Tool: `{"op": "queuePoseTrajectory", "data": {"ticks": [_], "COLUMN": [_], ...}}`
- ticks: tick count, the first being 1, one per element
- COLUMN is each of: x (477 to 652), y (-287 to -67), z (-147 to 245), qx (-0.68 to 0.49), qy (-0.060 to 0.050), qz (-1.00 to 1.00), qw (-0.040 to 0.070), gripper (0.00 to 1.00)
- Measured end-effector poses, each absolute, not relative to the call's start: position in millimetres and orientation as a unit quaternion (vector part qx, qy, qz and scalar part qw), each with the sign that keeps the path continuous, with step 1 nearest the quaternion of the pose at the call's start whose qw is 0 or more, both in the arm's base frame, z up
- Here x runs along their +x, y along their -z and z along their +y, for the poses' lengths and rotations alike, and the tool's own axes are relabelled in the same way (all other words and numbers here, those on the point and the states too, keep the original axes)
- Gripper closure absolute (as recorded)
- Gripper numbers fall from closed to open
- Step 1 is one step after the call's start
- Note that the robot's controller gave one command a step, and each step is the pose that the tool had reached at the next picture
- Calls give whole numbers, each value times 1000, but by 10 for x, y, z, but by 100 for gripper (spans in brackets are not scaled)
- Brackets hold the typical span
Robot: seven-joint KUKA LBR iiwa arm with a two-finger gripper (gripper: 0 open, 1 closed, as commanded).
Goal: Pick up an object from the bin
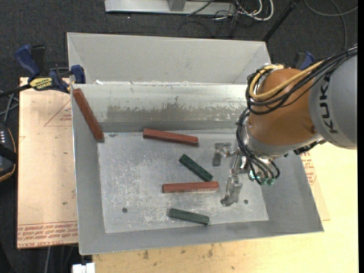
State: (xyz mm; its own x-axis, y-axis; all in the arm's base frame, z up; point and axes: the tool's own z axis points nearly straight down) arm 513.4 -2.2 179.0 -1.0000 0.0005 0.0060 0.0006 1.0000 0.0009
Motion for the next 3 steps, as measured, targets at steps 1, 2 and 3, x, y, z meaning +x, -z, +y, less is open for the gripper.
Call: {"op": "queuePoseTrajectory", "data": {"ticks": [1, 2, 3], "x": [5150, 5598, 5671], "y": [-1817, -993, -883], "z": [-22, 313, 366], "qx": [0, -34, -22], "qy": [0, 1, 0], "qz": [-1000, -999, -1000], "qw": [0, -4, 0], "gripper": [0, 0, 0]}}
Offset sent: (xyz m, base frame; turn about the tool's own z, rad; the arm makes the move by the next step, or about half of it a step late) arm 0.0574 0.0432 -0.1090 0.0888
